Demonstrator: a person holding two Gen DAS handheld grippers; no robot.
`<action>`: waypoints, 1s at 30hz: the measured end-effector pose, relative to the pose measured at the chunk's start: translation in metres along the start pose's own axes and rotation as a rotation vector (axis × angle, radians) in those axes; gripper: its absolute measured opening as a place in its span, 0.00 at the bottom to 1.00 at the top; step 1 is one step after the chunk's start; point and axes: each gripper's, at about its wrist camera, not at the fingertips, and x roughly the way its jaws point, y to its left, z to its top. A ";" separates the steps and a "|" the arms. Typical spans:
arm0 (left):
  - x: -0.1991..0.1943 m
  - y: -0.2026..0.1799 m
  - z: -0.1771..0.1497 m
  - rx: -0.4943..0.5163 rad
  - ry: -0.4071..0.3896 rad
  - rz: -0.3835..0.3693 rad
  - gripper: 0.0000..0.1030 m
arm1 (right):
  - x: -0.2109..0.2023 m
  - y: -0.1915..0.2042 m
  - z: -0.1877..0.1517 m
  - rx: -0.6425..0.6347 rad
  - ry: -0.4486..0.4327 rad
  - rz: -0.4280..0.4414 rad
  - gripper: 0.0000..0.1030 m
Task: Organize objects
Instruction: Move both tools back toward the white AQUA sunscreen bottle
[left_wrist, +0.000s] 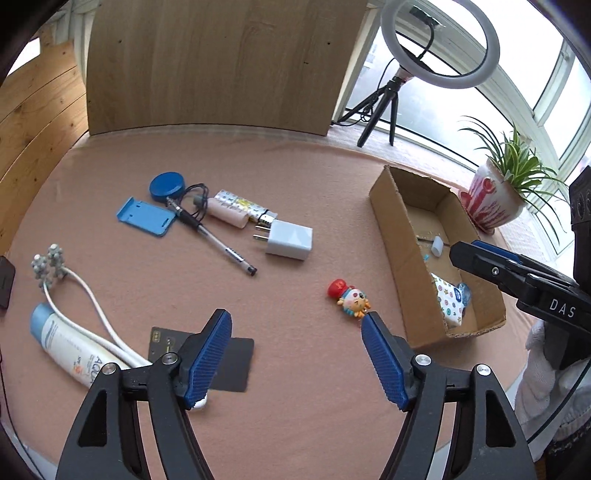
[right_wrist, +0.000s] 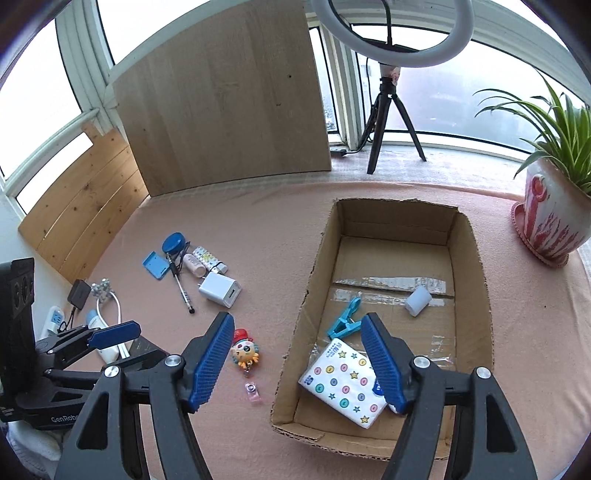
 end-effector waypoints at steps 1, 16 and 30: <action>-0.003 0.011 -0.003 -0.022 0.000 0.013 0.74 | 0.004 0.007 0.000 -0.011 0.013 0.014 0.66; -0.040 0.137 -0.055 -0.286 -0.002 0.216 0.85 | 0.055 0.117 0.007 -0.182 0.156 0.223 0.66; -0.058 0.200 -0.085 -0.394 0.015 0.287 0.85 | 0.125 0.261 0.001 -0.400 0.362 0.460 0.66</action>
